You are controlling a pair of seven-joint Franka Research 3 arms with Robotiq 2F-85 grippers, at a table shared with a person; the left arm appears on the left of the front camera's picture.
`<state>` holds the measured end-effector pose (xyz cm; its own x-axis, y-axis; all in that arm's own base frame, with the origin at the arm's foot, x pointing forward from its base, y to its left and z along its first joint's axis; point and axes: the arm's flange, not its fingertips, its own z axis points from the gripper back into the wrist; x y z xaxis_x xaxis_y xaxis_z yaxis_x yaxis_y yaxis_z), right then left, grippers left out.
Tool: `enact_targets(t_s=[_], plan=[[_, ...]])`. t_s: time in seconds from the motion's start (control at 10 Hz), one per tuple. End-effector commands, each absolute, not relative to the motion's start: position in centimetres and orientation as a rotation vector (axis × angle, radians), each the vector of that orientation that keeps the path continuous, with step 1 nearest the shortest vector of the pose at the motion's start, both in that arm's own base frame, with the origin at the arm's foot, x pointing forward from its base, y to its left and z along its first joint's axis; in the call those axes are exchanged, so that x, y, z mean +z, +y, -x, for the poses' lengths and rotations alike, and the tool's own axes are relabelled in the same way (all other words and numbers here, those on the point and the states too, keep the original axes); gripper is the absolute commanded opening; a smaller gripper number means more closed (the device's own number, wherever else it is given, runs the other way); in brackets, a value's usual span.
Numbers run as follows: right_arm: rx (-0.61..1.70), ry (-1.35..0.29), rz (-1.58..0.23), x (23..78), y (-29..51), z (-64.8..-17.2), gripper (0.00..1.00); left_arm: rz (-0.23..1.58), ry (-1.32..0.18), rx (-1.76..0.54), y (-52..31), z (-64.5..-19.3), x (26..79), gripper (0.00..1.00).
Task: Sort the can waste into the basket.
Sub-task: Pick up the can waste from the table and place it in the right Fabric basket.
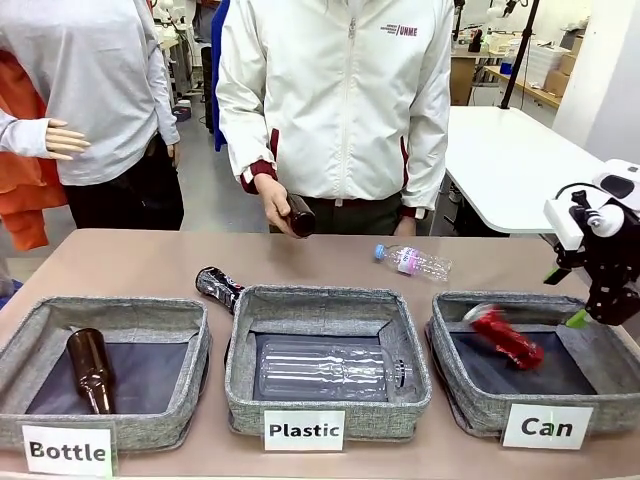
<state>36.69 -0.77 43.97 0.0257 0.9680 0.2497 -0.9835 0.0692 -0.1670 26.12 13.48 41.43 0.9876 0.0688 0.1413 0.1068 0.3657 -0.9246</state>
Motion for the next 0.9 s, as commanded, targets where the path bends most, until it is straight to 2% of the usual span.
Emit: enact_targets(t_s=[0.0, 0.1, 0.3, 0.4, 0.5, 0.6, 0.8], plan=[[1.455, -0.371, -0.065, 42.6, -0.1, -35.5, 1.0, 1.202, -0.161, -0.031, 13.5, -25.7, 41.6, 1.0], [1.425, -0.418, -0.134, 42.8, -0.2, -35.6, 1.0, 1.202, -0.161, -0.031, 13.5, -25.7, 41.6, 1.0], [1.358, -0.505, -0.524, 43.5, -1.0, -35.3, 1.0, 1.202, -0.161, -0.031, 13.5, -25.7, 41.6, 1.0], [1.085, -0.583, -0.828, 44.0, -1.8, -35.6, 1.0, 1.202, -0.161, -0.031, 13.5, -25.7, 41.6, 1.0], [0.845, -0.768, -0.98, 44.3, -2.6, -36.4, 1.0, 1.202, -0.161, -0.031, 13.5, -25.7, 41.6, 1.0], [0.571, -0.876, -1.14, 44.5, -3.4, -37.0, 1.0, 1.202, -0.161, -0.031, 13.5, -25.7, 41.6, 1.0], [0.279, -0.89, -1.243, 44.2, -4.9, -37.5, 1.0, 1.198, -0.166, -0.025, 13.5, -26.1, 41.4, 1.0]])
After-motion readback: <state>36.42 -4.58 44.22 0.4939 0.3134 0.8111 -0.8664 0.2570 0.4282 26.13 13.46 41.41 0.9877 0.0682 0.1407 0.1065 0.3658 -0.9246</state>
